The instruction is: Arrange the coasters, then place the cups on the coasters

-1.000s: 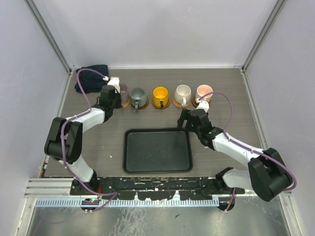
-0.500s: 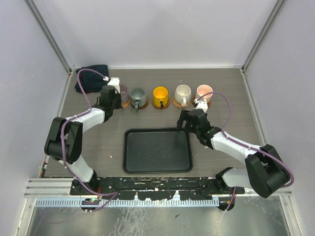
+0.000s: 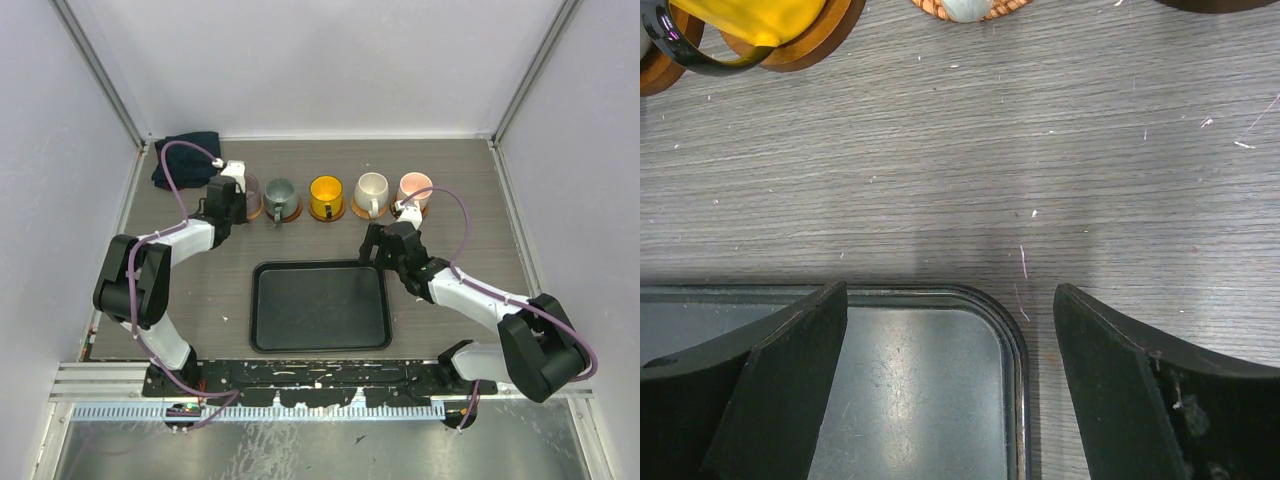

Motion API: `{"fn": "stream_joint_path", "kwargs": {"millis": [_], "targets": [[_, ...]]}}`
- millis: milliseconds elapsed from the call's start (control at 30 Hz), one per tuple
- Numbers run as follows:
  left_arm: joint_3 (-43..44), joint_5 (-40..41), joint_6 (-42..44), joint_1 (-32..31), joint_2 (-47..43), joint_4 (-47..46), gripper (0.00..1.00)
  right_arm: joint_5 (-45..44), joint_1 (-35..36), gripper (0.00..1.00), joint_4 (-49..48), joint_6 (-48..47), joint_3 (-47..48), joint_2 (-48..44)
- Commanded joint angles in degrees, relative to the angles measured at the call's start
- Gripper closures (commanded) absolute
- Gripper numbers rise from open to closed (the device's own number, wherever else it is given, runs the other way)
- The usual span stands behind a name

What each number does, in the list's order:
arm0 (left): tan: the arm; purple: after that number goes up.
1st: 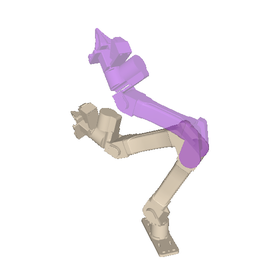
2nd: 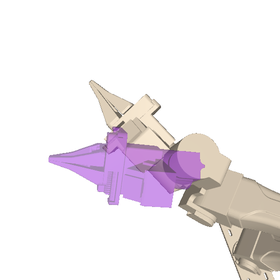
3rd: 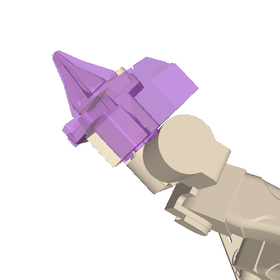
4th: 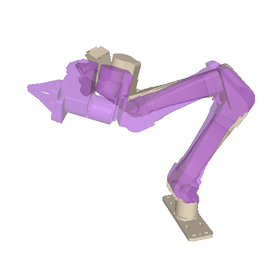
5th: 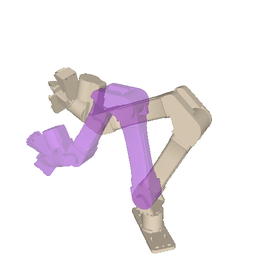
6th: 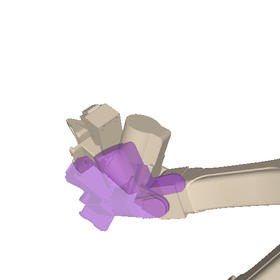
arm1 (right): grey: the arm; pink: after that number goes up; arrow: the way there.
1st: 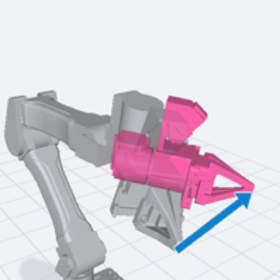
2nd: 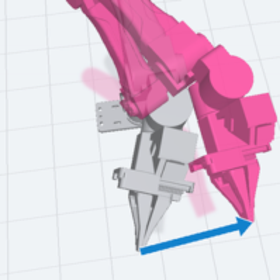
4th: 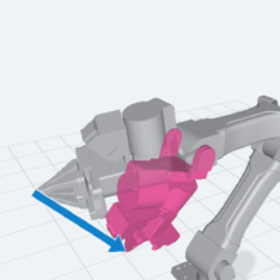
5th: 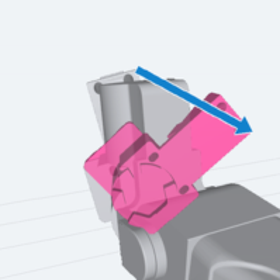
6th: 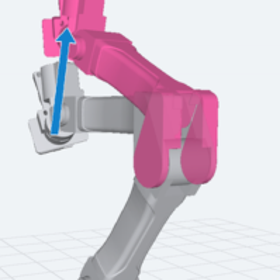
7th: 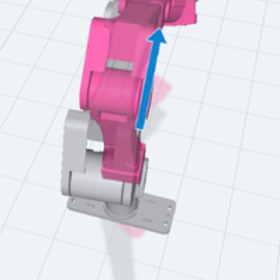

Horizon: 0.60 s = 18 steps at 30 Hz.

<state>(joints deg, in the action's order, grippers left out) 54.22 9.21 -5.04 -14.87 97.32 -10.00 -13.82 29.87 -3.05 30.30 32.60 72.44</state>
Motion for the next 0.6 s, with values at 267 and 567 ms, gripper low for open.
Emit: {"fn": "stream_joint_path", "kwargs": {"millis": [267,567], "targets": [[3.57,1.61,0.67,0.46,0.95,-6.52,0.94,0.04,-0.25,0.12,-2.34,-0.18,2.38,-0.70],[1.43,2.65,-0.50,0.48,0.52,-6.46,0.94,0.37,-0.25,0.12,-2.27,0.05,2.29,-0.46]]}}
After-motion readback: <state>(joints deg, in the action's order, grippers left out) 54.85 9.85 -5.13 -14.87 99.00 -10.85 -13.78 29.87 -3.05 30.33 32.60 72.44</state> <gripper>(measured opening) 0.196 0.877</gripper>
